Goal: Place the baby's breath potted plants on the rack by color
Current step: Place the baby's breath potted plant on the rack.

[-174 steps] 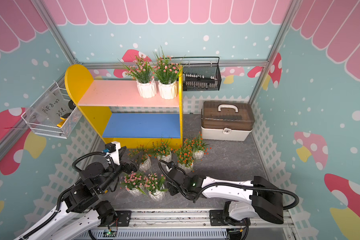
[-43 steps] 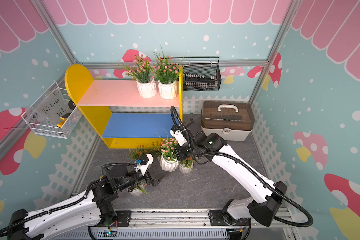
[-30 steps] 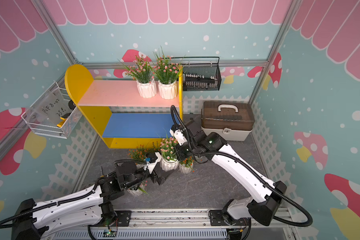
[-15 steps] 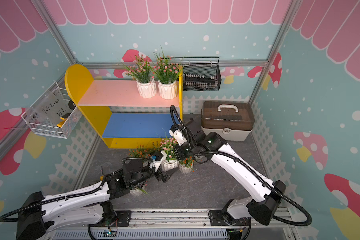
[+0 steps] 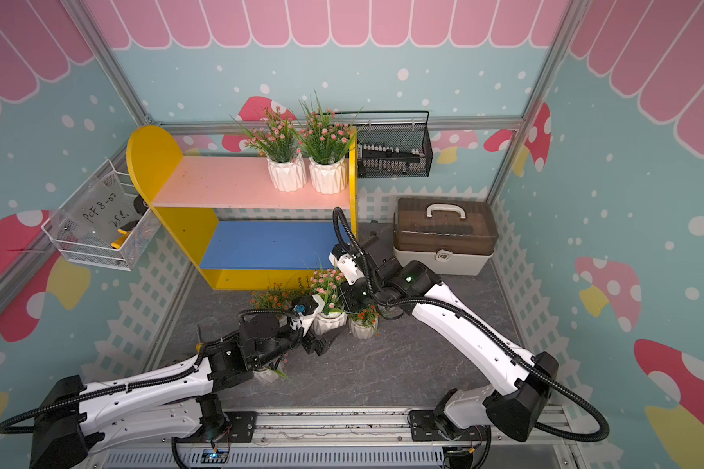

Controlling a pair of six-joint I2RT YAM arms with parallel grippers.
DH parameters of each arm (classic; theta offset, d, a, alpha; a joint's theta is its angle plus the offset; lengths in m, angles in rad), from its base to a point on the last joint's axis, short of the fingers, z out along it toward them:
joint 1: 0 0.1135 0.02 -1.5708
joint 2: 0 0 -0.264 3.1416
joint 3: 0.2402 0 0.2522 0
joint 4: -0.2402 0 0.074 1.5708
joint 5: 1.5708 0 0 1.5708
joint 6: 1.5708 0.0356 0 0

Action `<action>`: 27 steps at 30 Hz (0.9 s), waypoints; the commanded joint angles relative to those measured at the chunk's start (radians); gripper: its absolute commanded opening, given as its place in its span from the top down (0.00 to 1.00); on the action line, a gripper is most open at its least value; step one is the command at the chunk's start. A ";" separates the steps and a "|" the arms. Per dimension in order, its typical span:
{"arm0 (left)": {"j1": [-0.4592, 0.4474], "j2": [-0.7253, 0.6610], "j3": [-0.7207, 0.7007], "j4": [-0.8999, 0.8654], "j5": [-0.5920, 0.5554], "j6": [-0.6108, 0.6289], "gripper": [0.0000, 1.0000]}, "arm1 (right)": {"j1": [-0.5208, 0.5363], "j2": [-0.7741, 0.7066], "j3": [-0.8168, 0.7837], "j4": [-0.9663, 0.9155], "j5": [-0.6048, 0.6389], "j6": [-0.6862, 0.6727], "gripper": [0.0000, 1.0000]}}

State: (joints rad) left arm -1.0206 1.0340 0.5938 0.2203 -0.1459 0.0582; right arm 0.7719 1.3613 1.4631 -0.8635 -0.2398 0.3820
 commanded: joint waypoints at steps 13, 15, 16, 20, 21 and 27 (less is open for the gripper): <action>0.000 -0.080 -0.010 0.035 -0.109 -0.041 0.24 | -0.087 -0.152 -0.085 0.031 0.023 -0.011 0.75; 0.001 -0.101 -0.008 0.016 -0.120 -0.034 0.24 | -0.102 -0.183 -0.124 0.037 0.021 -0.003 0.74; 0.000 -0.108 -0.005 0.008 -0.127 -0.033 0.24 | -0.106 -0.199 -0.144 0.041 0.020 0.002 0.74; 0.002 -0.127 0.044 -0.076 -0.167 -0.022 0.24 | -0.121 -0.260 -0.244 0.072 0.019 0.022 0.71; 0.002 -0.130 0.056 -0.095 -0.168 -0.020 0.24 | -0.121 -0.270 -0.268 0.088 0.016 0.028 0.71; 0.004 -0.150 0.130 -0.183 -0.265 -0.027 0.24 | -0.126 -0.323 -0.425 0.187 0.004 0.067 0.68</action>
State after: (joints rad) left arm -1.0206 0.9222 0.6453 0.0338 -0.3454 0.0296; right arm 0.6533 1.0588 1.0855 -0.7452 -0.2260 0.4263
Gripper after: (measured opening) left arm 0.905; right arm 0.317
